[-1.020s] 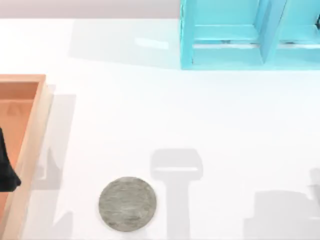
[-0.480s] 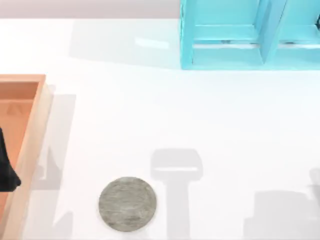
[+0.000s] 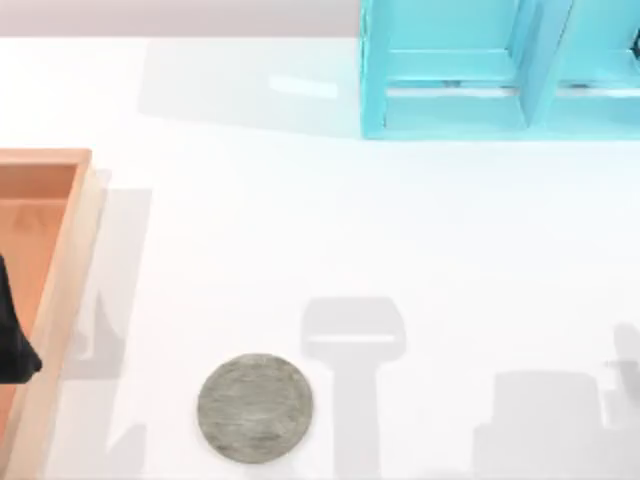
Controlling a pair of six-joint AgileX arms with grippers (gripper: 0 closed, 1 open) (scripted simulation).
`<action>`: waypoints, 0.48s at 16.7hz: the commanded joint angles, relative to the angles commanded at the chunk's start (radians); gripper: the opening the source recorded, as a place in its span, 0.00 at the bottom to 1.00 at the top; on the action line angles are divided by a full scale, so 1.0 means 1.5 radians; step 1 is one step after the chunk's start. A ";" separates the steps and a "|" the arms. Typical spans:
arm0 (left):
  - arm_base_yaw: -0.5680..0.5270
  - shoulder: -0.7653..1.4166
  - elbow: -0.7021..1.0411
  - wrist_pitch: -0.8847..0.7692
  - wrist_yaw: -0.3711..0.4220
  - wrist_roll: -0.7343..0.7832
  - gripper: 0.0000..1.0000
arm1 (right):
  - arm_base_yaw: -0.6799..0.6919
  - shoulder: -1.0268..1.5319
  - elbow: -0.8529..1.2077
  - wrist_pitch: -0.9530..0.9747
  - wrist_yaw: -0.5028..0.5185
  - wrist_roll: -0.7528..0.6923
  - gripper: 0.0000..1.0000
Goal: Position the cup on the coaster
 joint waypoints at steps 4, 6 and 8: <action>0.000 0.000 0.000 0.000 0.000 0.000 1.00 | 0.070 0.071 0.105 -0.042 0.002 0.144 0.00; 0.000 0.000 0.000 0.000 0.000 0.000 1.00 | 0.120 0.121 0.175 -0.072 0.002 0.246 0.00; 0.000 0.000 0.000 0.000 0.000 0.000 1.00 | 0.178 0.176 0.251 -0.107 0.002 0.365 0.00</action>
